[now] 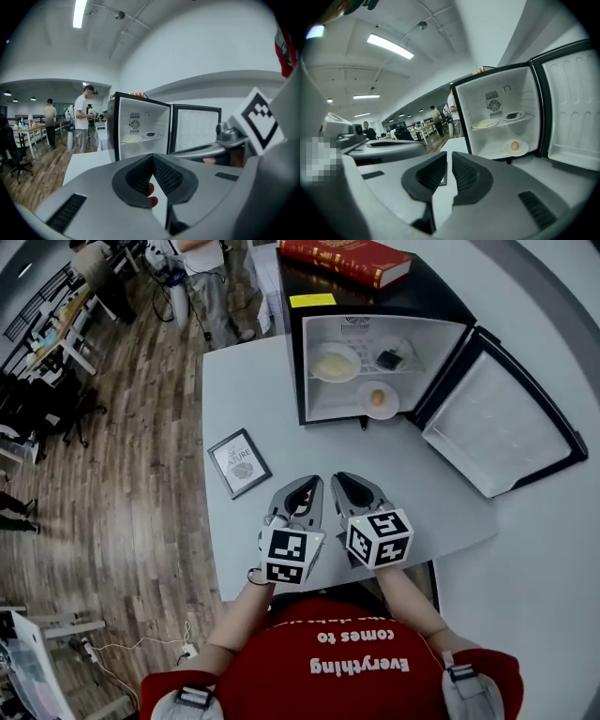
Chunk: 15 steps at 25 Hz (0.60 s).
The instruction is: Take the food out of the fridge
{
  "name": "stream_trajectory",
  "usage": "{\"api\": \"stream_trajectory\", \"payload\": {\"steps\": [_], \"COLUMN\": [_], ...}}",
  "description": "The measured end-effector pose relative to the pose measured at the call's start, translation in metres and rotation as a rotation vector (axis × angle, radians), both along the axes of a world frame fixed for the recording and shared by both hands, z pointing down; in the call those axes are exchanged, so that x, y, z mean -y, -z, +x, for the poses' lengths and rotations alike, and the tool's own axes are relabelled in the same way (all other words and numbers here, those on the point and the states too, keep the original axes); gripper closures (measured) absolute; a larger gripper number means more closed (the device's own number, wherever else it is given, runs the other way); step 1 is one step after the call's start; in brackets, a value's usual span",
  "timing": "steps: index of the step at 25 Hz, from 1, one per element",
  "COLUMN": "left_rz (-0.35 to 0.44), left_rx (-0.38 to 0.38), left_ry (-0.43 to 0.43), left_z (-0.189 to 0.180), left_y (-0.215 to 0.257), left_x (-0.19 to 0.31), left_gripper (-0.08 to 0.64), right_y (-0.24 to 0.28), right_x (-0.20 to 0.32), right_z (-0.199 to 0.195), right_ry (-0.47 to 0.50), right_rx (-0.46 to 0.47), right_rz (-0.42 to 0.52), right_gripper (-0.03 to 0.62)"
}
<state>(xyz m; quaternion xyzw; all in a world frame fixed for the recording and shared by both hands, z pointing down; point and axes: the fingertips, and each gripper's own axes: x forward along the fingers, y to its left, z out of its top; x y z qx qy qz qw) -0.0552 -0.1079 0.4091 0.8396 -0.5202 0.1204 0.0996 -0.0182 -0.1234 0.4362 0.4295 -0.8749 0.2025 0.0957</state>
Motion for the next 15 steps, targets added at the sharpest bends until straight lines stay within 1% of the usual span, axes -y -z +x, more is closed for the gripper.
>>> {"api": "stream_trajectory", "payload": {"steps": [1,2,3,4,6,9,11,13,15], "left_rz": [0.005,0.01,0.012,0.011,-0.002,-0.027,-0.038,-0.047,-0.056], "left_rx": [0.015,0.025,0.028,0.026,0.024,0.032,0.033,0.03,0.028], "left_ry": [0.009,0.016,0.022,0.026,0.031,0.035,0.044,0.058,0.073], "left_z": [-0.002,-0.003,-0.003,-0.003,-0.003,-0.003,-0.004,-0.006,-0.009], "left_y": [0.0,0.0,0.001,0.001,-0.002,-0.01,-0.015,-0.019,-0.024], "left_x": [0.004,0.007,0.01,0.012,0.014,0.016,0.017,0.019,0.022], "left_gripper": [0.554,0.554,0.554,0.554,0.554,0.554,0.554,0.554,0.554], "right_y": [-0.006,-0.012,-0.018,-0.023,-0.028,-0.028,-0.026,-0.03,-0.04], "right_x": [0.016,0.033,0.051,0.068,0.103,0.154,0.185,0.214,0.238], "right_z": [0.005,0.011,0.017,0.022,0.029,0.033,0.033,0.033,0.033], "right_ry": [-0.004,-0.01,-0.019,-0.03,-0.06,-0.103,-0.128,-0.151,-0.179], "right_rx": [-0.012,-0.025,-0.027,-0.01,0.081,0.279,0.388,0.452,0.49], "right_rz": [-0.005,-0.013,-0.029,-0.055,-0.128,-0.237,-0.287,-0.319,-0.357], "right_gripper": [0.569,0.551,0.524,0.508,0.495,0.482,0.477,0.477,0.476]}}
